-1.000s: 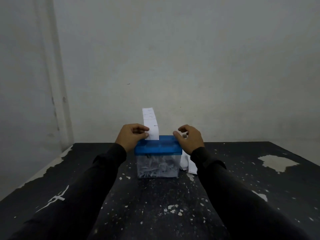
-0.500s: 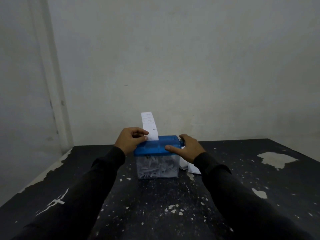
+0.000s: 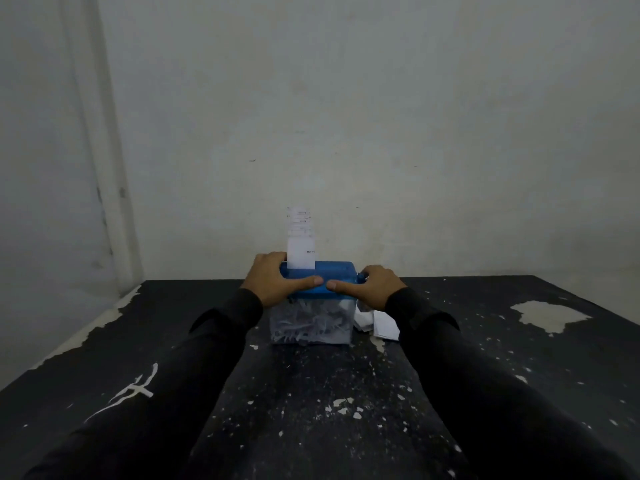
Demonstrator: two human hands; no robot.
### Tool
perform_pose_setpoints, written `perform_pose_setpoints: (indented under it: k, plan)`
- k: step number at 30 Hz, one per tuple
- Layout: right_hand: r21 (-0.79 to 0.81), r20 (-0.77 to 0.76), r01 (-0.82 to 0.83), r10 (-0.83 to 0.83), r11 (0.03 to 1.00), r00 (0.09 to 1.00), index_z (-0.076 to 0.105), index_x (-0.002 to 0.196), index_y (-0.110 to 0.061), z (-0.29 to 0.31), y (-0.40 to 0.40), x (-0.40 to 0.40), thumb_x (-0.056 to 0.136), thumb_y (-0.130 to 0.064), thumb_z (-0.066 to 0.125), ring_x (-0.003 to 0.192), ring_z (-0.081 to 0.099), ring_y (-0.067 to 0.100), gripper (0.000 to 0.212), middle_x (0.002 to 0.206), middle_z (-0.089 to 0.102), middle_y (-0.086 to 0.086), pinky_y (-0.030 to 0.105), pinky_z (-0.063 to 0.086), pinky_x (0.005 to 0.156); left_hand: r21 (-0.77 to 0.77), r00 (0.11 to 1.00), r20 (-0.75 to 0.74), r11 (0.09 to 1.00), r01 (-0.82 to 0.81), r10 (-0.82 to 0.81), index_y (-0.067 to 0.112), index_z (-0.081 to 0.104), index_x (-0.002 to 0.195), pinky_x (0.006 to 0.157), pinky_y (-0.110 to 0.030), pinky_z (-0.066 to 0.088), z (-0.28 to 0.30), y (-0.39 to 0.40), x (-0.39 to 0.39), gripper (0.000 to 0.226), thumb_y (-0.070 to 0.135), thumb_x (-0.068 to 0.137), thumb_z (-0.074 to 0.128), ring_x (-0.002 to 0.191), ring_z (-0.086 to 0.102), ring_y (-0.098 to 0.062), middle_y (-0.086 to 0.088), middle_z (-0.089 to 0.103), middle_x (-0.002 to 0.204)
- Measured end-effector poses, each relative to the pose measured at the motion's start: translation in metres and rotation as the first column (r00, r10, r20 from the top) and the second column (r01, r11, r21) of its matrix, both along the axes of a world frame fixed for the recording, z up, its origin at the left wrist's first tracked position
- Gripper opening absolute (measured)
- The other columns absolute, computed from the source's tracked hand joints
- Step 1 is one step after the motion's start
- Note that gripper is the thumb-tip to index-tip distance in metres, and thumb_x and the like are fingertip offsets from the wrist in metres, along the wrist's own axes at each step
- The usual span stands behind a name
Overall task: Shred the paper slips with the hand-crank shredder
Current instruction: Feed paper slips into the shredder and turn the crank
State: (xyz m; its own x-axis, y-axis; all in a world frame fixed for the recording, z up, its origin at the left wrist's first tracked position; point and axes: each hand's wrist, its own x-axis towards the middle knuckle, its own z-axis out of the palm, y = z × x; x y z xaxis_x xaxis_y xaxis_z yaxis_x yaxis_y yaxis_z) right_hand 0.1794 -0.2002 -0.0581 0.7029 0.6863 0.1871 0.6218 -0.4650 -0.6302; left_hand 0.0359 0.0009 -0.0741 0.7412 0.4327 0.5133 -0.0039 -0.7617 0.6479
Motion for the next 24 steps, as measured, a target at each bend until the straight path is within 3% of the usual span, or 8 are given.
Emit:
perform_pose_setpoints:
  k: [3, 5, 8, 10, 12, 16, 19, 24]
  plan:
    - [0.043, -0.024, 0.035, -0.034, 0.998, 0.999, 0.058, 0.074, -0.009, -0.006, -0.001, 0.000, 0.047, -0.093, 0.070, 0.050, 0.055, 0.021, 0.089, 0.056, 0.055, 0.003, 0.032, 0.045, 0.048, -0.045, 1.000, -0.008, 0.999, 0.011, -0.012, 0.023, 0.067, 0.115, 0.074, -0.026, 0.061, 0.001, -0.008, -0.002, 0.077, 0.069, 0.057, 0.089, 0.091, 0.069, -0.008, 0.009, 0.071, 0.107]
    - [0.047, -0.041, 0.057, -0.055, 0.997, 0.998, 0.065, 0.083, -0.009, -0.005, -0.001, 0.000, 0.039, -0.096, 0.068, 0.056, 0.068, 0.026, 0.097, 0.063, 0.069, 0.006, 0.037, 0.058, 0.054, -0.061, 1.000, -0.020, 0.998, 0.005, -0.007, 0.025, 0.063, 0.115, 0.067, -0.015, 0.055, 0.002, -0.009, -0.001, 0.067, 0.055, 0.063, 0.092, 0.090, 0.066, -0.003, 0.012, 0.066, 0.105]
    - [0.053, 0.024, 0.100, -0.101, 0.994, 0.995, 0.062, 0.093, -0.011, 0.000, -0.005, -0.005, 0.047, -0.094, 0.068, 0.067, 0.067, 0.023, 0.095, 0.076, 0.069, 0.006, 0.045, 0.059, 0.061, 0.003, 0.997, -0.065, 0.999, -0.037, 0.037, 0.024, 0.064, 0.119, 0.073, -0.021, 0.054, 0.004, -0.007, 0.004, 0.079, 0.067, 0.058, 0.089, 0.094, 0.062, -0.012, 0.005, 0.060, 0.107]
    - [0.137, -0.009, 0.123, -0.123, 0.983, 0.992, 0.058, 0.100, -0.013, 0.003, -0.008, -0.006, 0.062, -0.086, 0.069, 0.072, 0.063, 0.018, 0.083, 0.086, 0.065, 0.003, 0.036, 0.050, 0.056, 0.033, 0.992, -0.098, 0.997, -0.072, 0.075, 0.023, 0.064, 0.117, 0.081, -0.031, 0.056, 0.003, -0.003, 0.005, 0.083, 0.072, 0.054, 0.087, 0.096, 0.060, -0.017, 0.001, 0.056, 0.106]
    - [0.309, -0.170, 0.139, -0.089, 0.941, 0.981, 0.056, 0.096, -0.011, 0.011, -0.011, -0.002, 0.078, -0.072, 0.069, 0.058, 0.060, 0.017, 0.065, 0.079, 0.065, 0.006, 0.027, 0.042, 0.048, 0.020, 0.992, -0.101, 0.997, -0.079, 0.081, 0.024, 0.062, 0.113, 0.085, -0.035, 0.056, 0.003, -0.001, 0.005, 0.080, 0.070, 0.053, 0.089, 0.097, 0.059, -0.017, 0.001, 0.055, 0.106]
    - [0.578, -0.473, 0.176, 0.152, 0.797, 0.868, 0.050, 0.087, -0.007, 0.029, -0.014, 0.010, 0.095, -0.023, 0.049, 0.040, 0.037, 0.016, 0.017, 0.065, 0.051, 0.011, 0.029, 0.033, 0.050, 0.022, 0.993, -0.092, 0.997, -0.069, 0.071, 0.022, 0.063, 0.115, 0.086, -0.033, 0.056, 0.004, 0.000, 0.006, 0.082, 0.067, 0.052, 0.090, 0.099, 0.059, -0.018, 0.001, 0.055, 0.107]
    - [0.651, -0.453, 0.169, 0.200, 0.740, 0.869, 0.050, 0.080, -0.007, 0.026, -0.010, 0.017, 0.094, -0.003, 0.049, 0.043, 0.041, 0.015, 0.015, 0.059, 0.057, 0.008, 0.029, 0.039, 0.050, 0.008, 0.995, -0.076, 0.998, -0.059, 0.060, 0.019, 0.065, 0.115, 0.087, -0.037, 0.058, 0.001, 0.002, 0.005, 0.095, 0.079, 0.044, 0.085, 0.098, 0.060, -0.018, 0.001, 0.056, 0.107]
    - [0.659, -0.349, 0.156, 0.115, 0.736, 0.930, 0.061, 0.095, -0.005, 0.021, 0.005, 0.033, 0.098, -0.013, 0.064, 0.045, 0.050, 0.014, 0.010, 0.069, 0.064, 0.009, 0.031, 0.051, 0.050, 0.010, 0.998, -0.048, 0.999, -0.046, 0.046, 0.019, 0.067, 0.117, 0.087, -0.040, 0.059, 0.000, 0.003, 0.004, 0.100, 0.083, 0.041, 0.082, 0.097, 0.061, -0.016, 0.002, 0.057, 0.106]
